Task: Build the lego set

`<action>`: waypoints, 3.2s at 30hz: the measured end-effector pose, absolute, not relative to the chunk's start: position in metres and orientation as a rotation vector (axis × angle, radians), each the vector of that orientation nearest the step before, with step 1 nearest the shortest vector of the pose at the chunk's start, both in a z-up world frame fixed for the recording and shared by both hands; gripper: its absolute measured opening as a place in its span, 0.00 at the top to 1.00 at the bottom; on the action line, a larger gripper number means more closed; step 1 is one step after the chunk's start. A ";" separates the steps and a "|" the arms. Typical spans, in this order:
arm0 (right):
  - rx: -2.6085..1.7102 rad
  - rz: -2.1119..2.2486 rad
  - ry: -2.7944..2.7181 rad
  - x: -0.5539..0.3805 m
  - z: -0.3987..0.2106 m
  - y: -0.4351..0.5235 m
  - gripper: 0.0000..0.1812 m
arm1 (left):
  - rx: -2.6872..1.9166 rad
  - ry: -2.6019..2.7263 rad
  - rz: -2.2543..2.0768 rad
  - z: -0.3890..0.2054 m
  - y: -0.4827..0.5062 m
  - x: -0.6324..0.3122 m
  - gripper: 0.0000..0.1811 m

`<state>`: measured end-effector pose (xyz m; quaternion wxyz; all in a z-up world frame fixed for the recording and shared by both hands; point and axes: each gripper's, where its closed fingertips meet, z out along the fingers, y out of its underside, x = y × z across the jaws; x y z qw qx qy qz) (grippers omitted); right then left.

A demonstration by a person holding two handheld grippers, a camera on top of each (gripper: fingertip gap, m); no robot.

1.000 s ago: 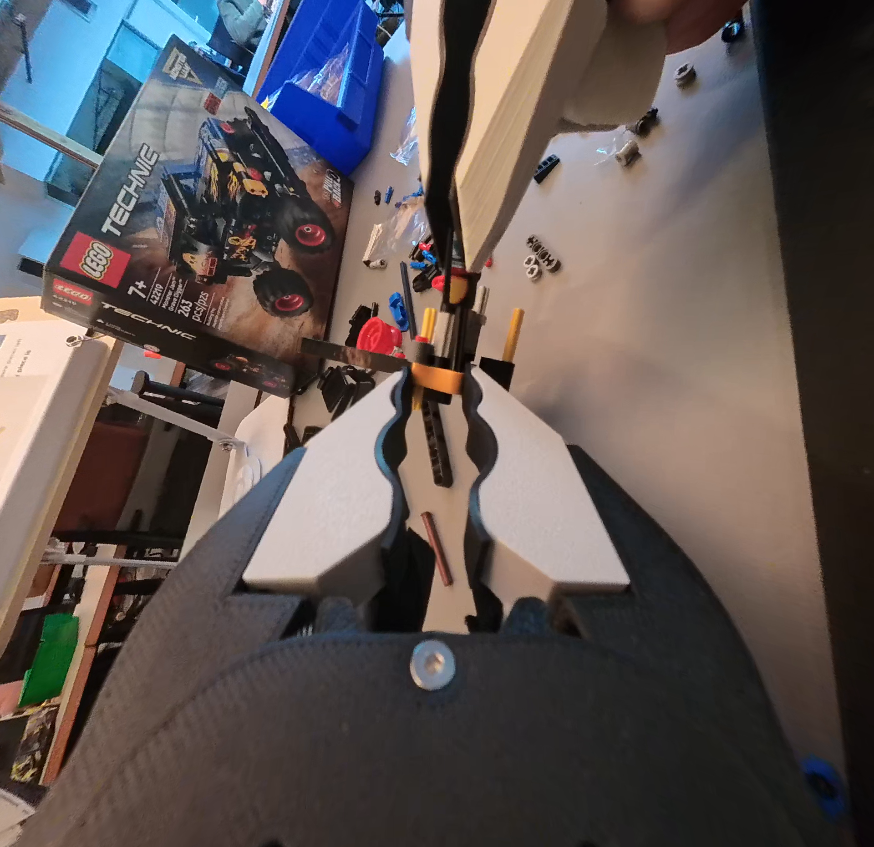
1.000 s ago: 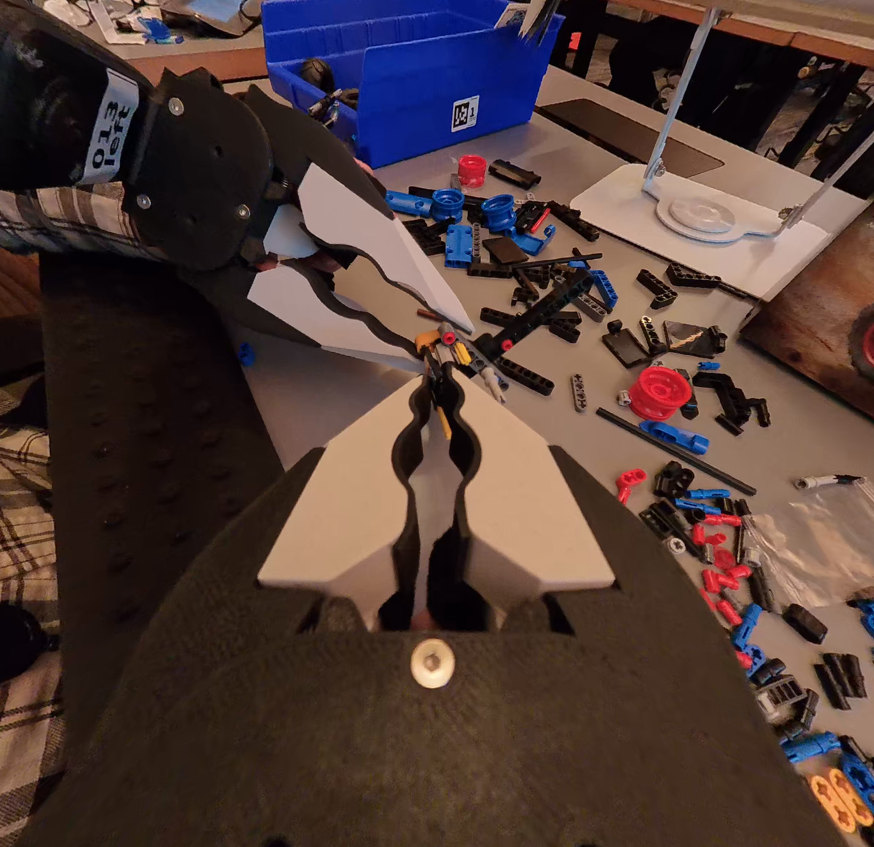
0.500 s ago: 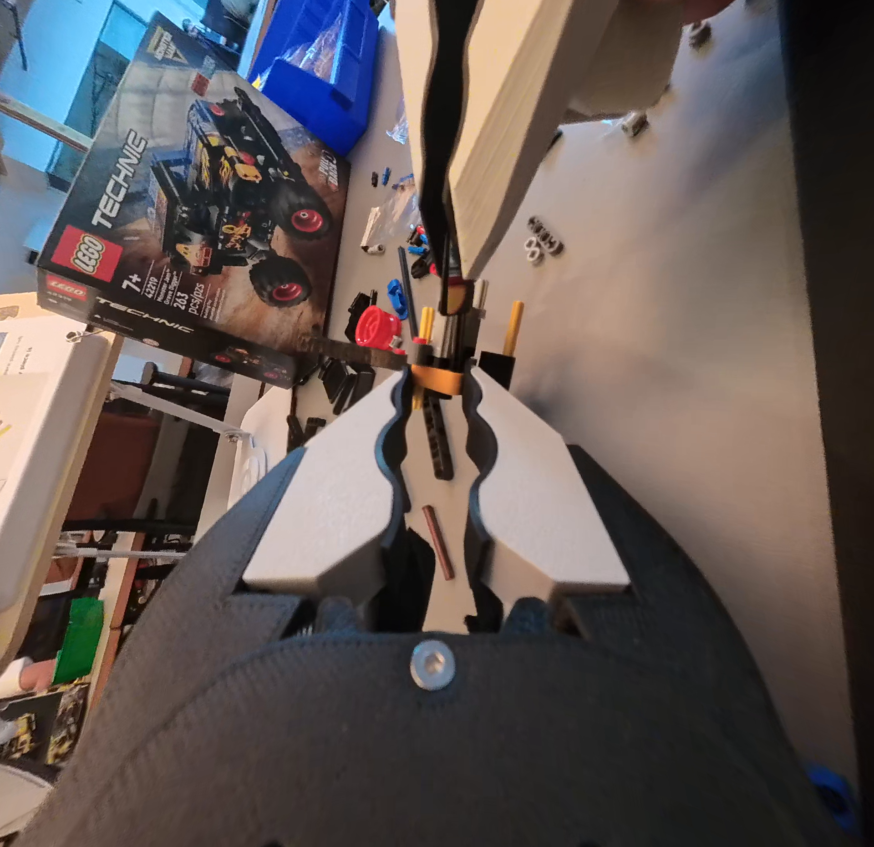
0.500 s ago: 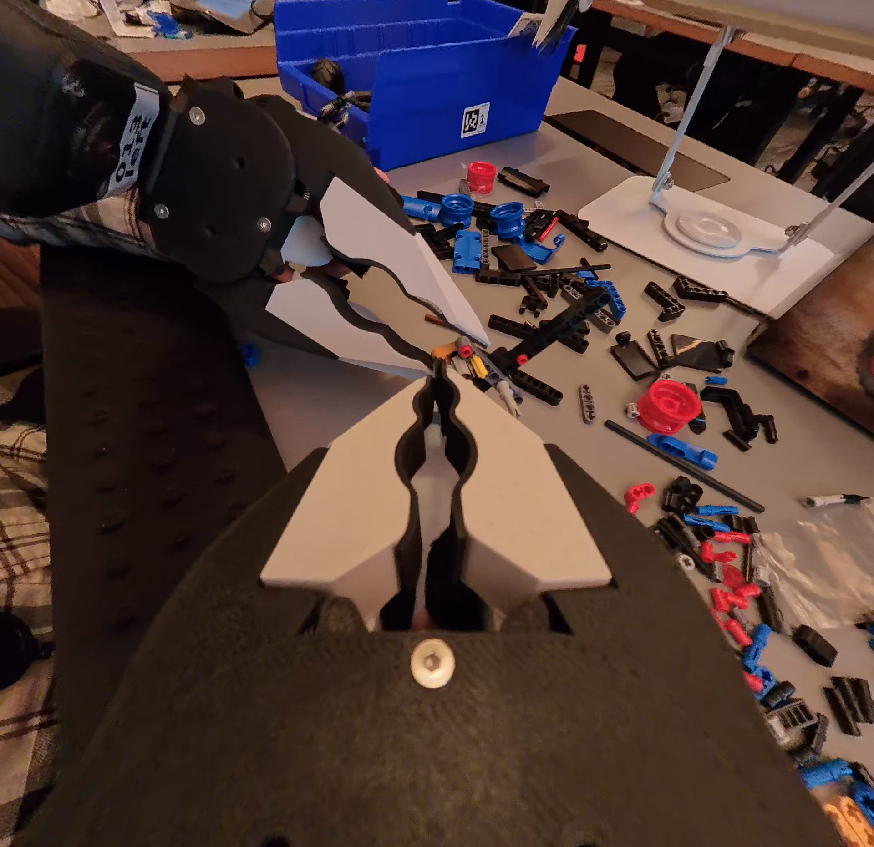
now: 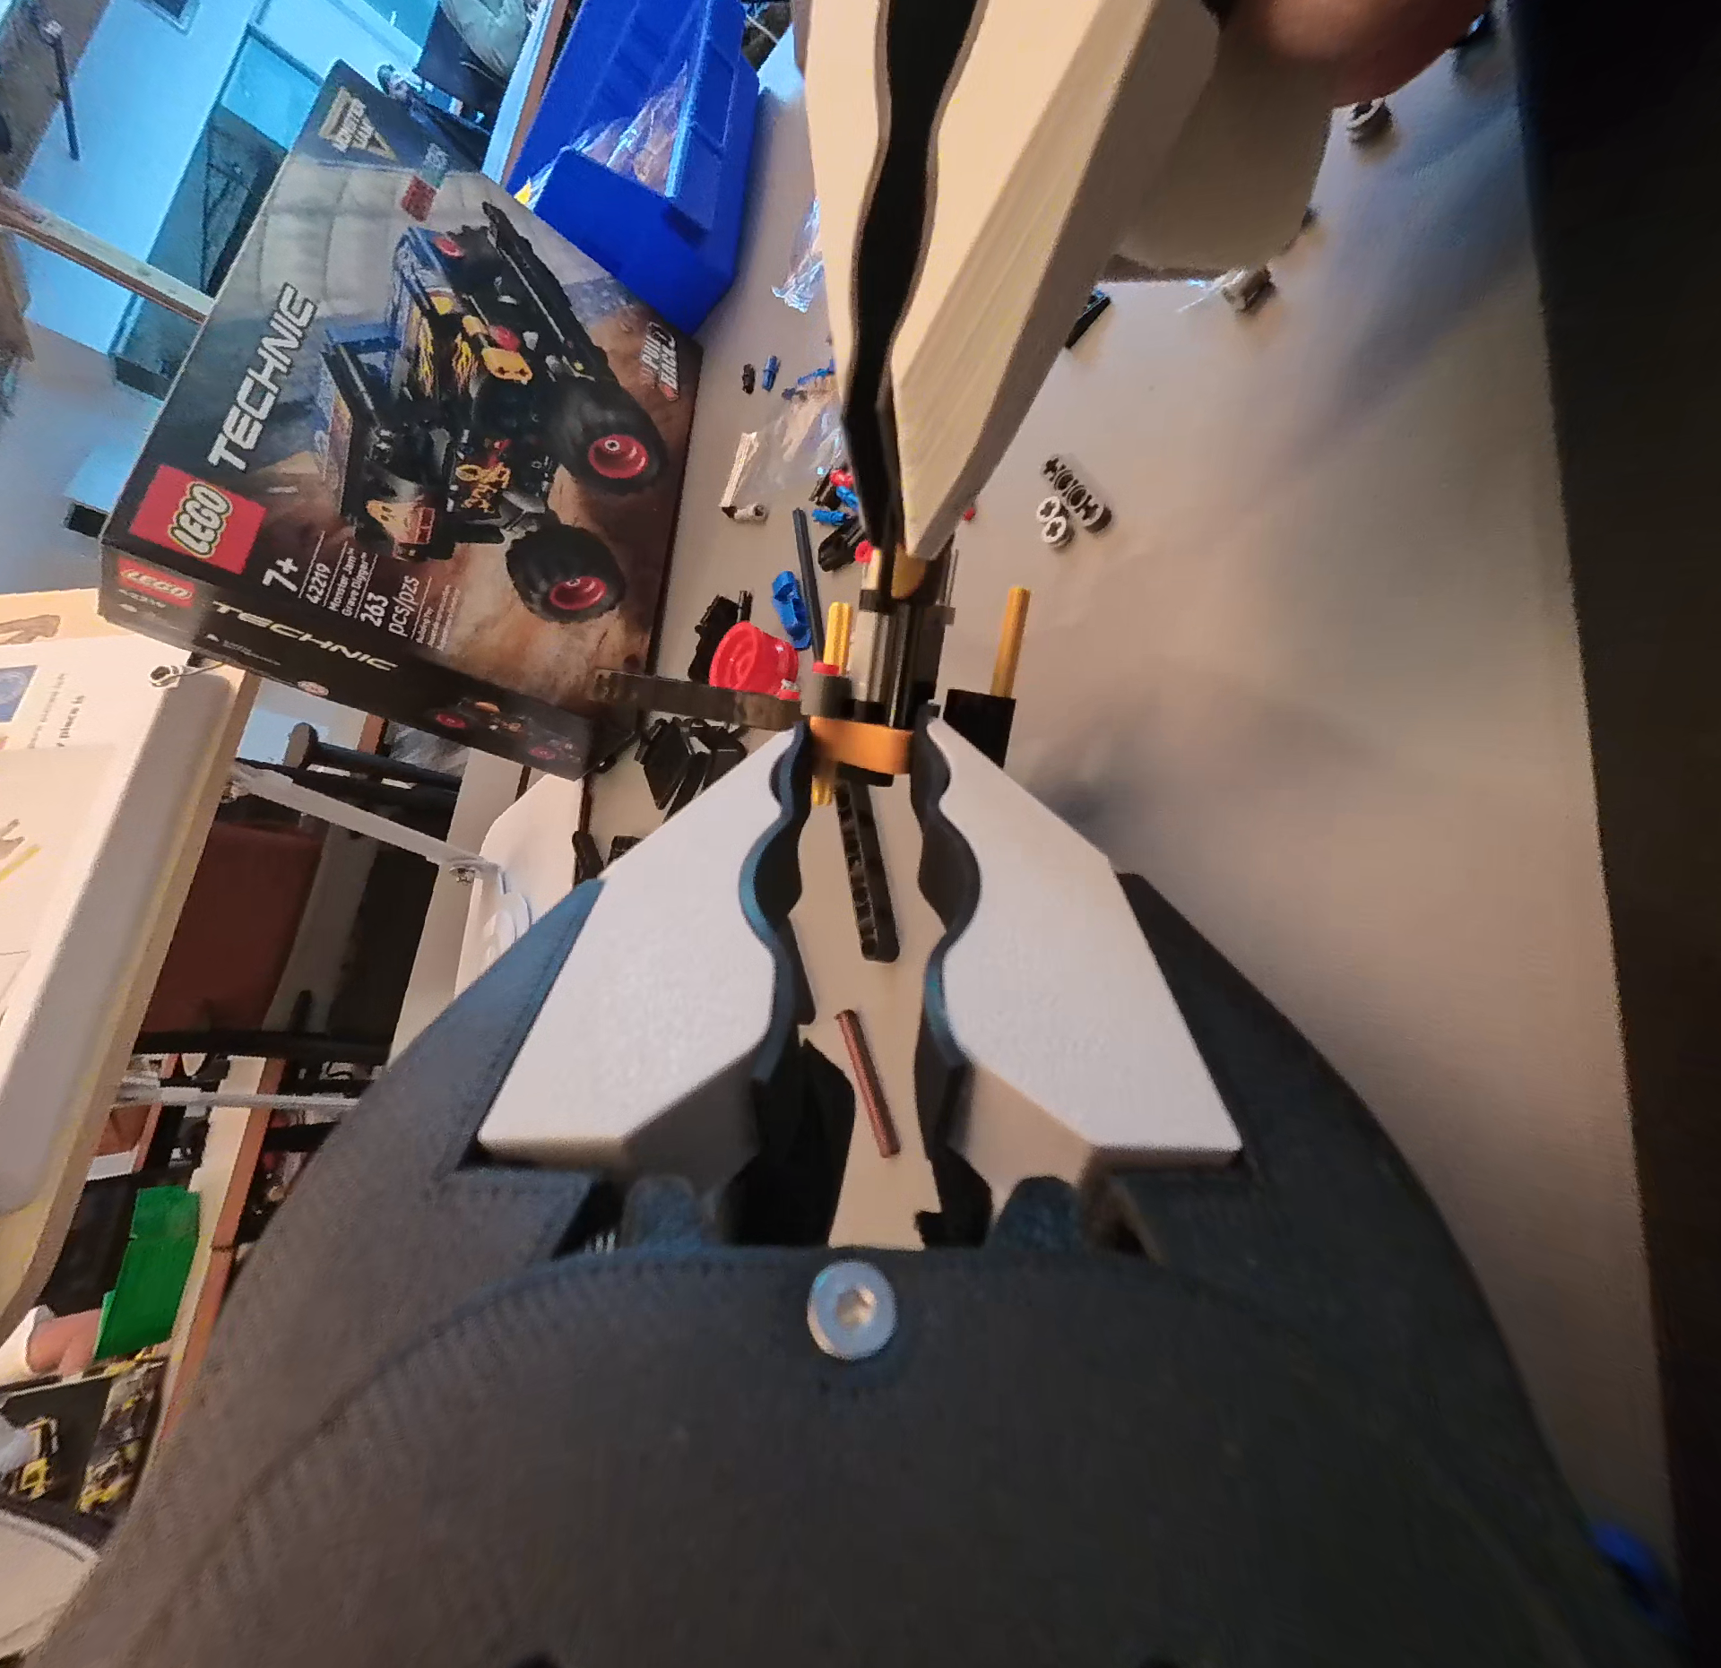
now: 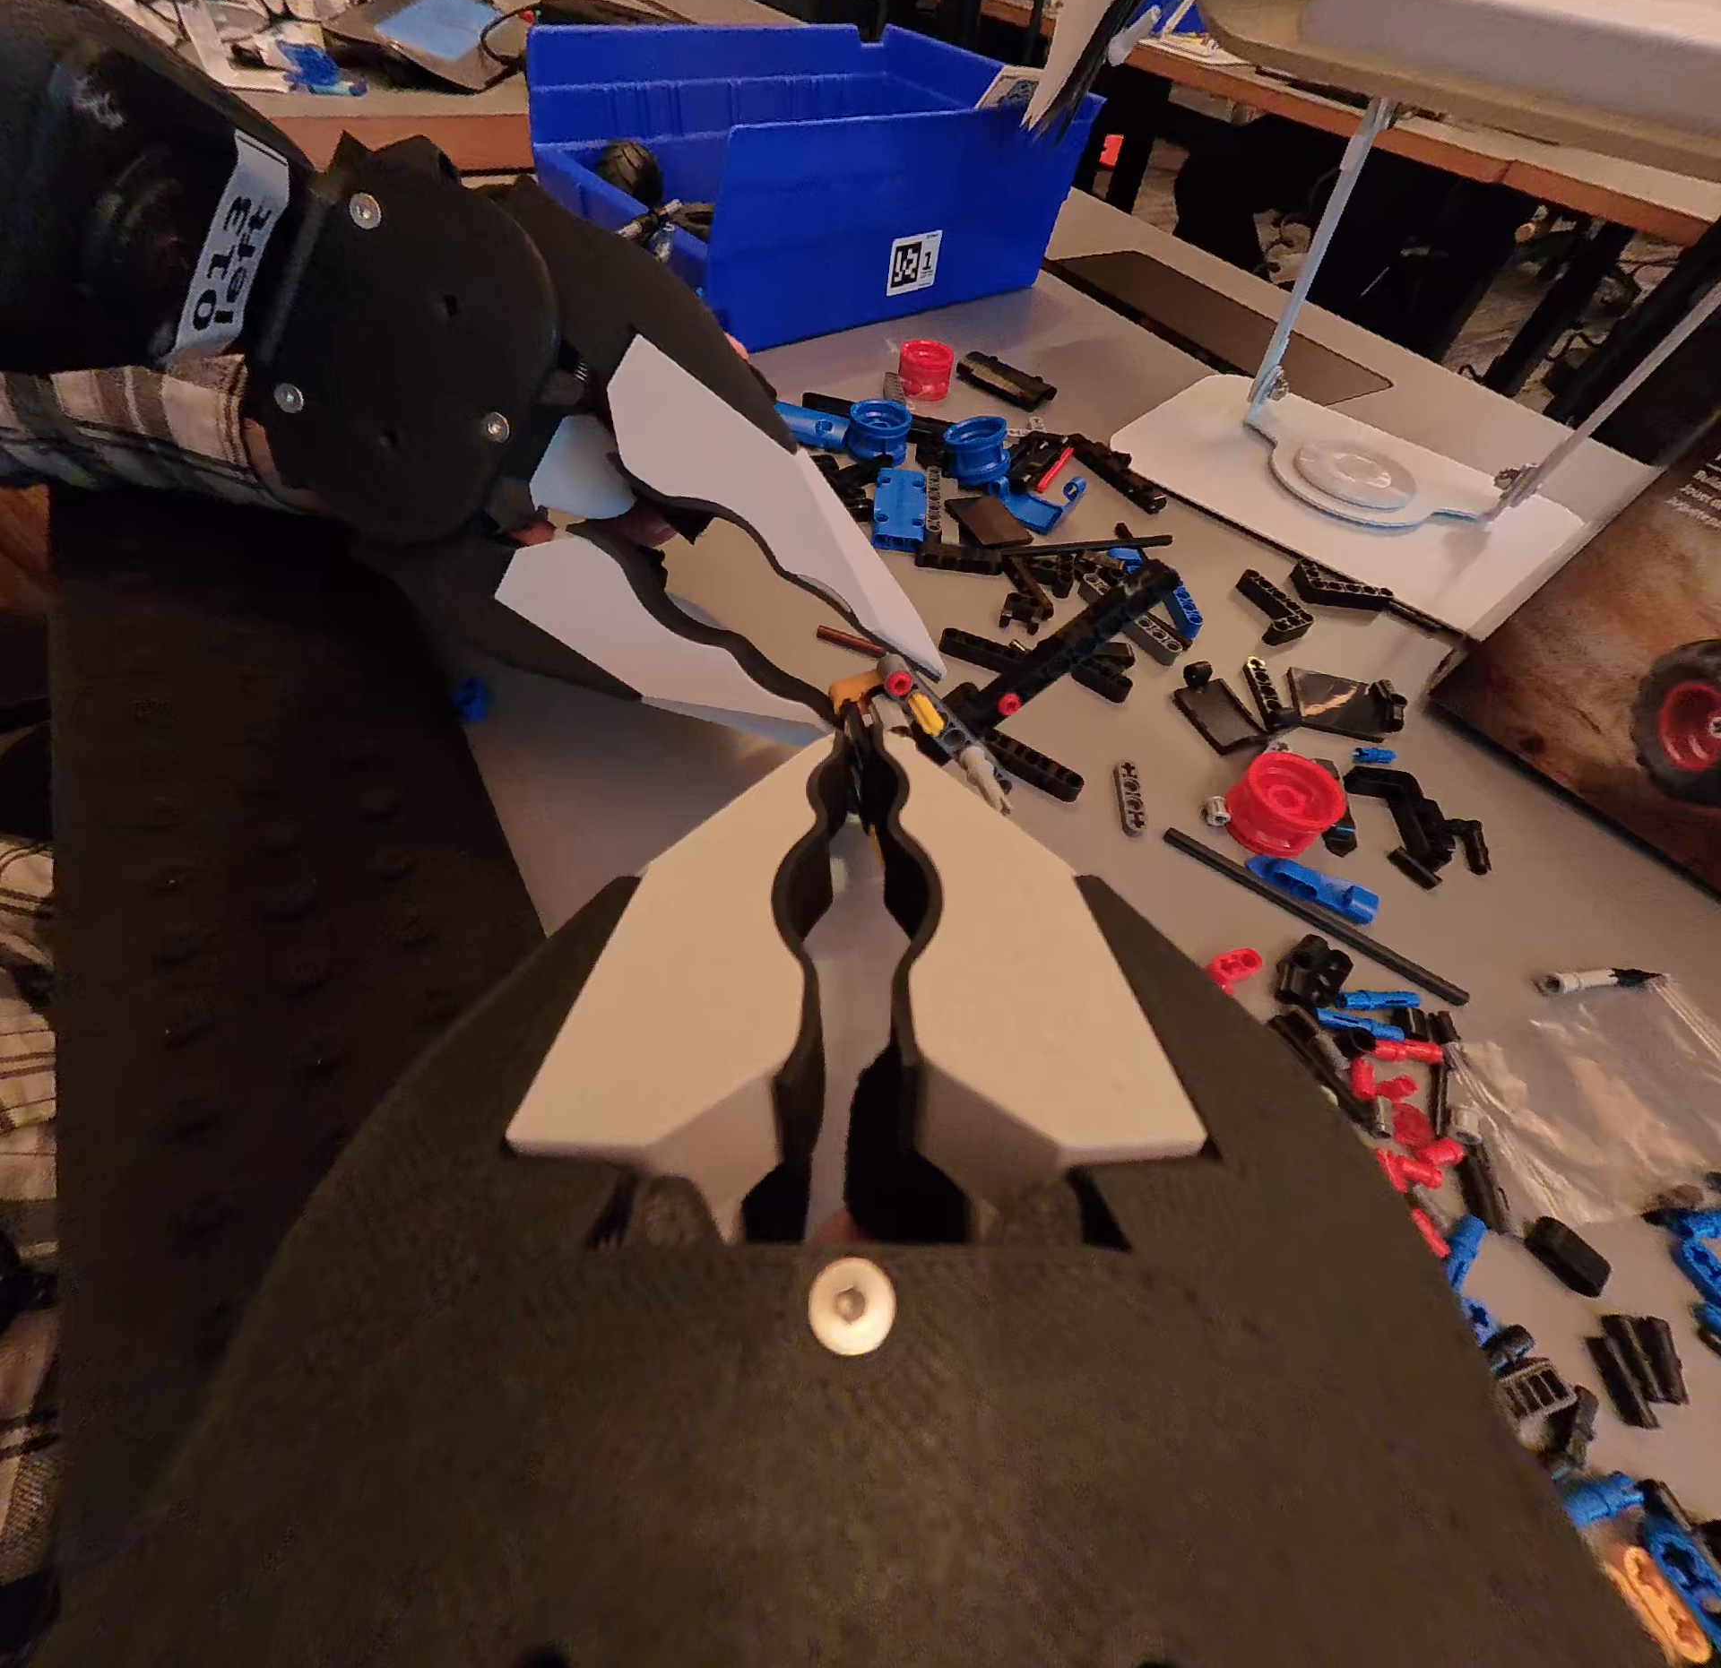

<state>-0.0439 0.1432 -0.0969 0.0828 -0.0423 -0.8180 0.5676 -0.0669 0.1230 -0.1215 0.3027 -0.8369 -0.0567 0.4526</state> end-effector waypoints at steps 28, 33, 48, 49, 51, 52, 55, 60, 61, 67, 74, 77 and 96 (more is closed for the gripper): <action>-0.200 2.005 -2.549 -0.040 -0.079 0.146 1.00 | -2.128 -0.097 1.312 -0.102 0.126 -0.058 0.90; -0.215 2.034 -2.557 -0.040 -0.078 0.146 1.00 | -2.120 -0.082 1.334 -0.100 0.126 -0.057 0.91; -0.163 1.882 -2.472 -0.041 -0.084 0.136 1.00 | -2.173 -0.077 1.401 -0.106 0.123 -0.062 0.91; -0.161 1.857 -2.479 -0.041 -0.087 0.135 1.00 | -2.189 -0.079 1.400 -0.110 0.122 -0.063 0.91; -0.192 1.876 -2.487 -0.042 -0.089 0.134 1.00 | -2.197 -0.080 1.400 -0.111 0.122 -0.064 0.91; -0.206 1.895 -2.491 -0.042 -0.088 0.135 1.00 | -2.198 -0.078 1.402 -0.111 0.123 -0.064 0.91; -0.235 1.900 -2.512 -0.045 -0.091 0.136 1.00 | -2.231 -0.113 1.349 -0.114 0.124 -0.068 0.90; -0.191 1.843 -2.489 -0.050 -0.088 0.146 0.95 | -2.258 -0.203 1.277 -0.114 0.116 -0.076 0.90; -0.180 1.811 -2.480 -0.051 -0.090 0.147 0.95 | -2.269 -0.211 1.249 -0.116 0.117 -0.075 0.90; -0.142 1.756 -2.473 -0.052 -0.093 0.146 1.00 | -2.271 -0.198 1.227 -0.118 0.122 -0.077 0.90; -0.202 1.826 -2.490 -0.053 -0.089 0.148 1.00 | -2.228 -0.157 1.284 -0.113 0.122 -0.077 0.90; -0.251 1.887 -2.505 -0.055 -0.086 0.150 1.00 | -2.197 -0.119 1.308 -0.107 0.123 -0.075 0.91; -0.308 1.946 -2.553 -0.055 -0.084 0.152 1.00 | -2.191 -0.072 1.343 -0.109 0.123 -0.073 0.95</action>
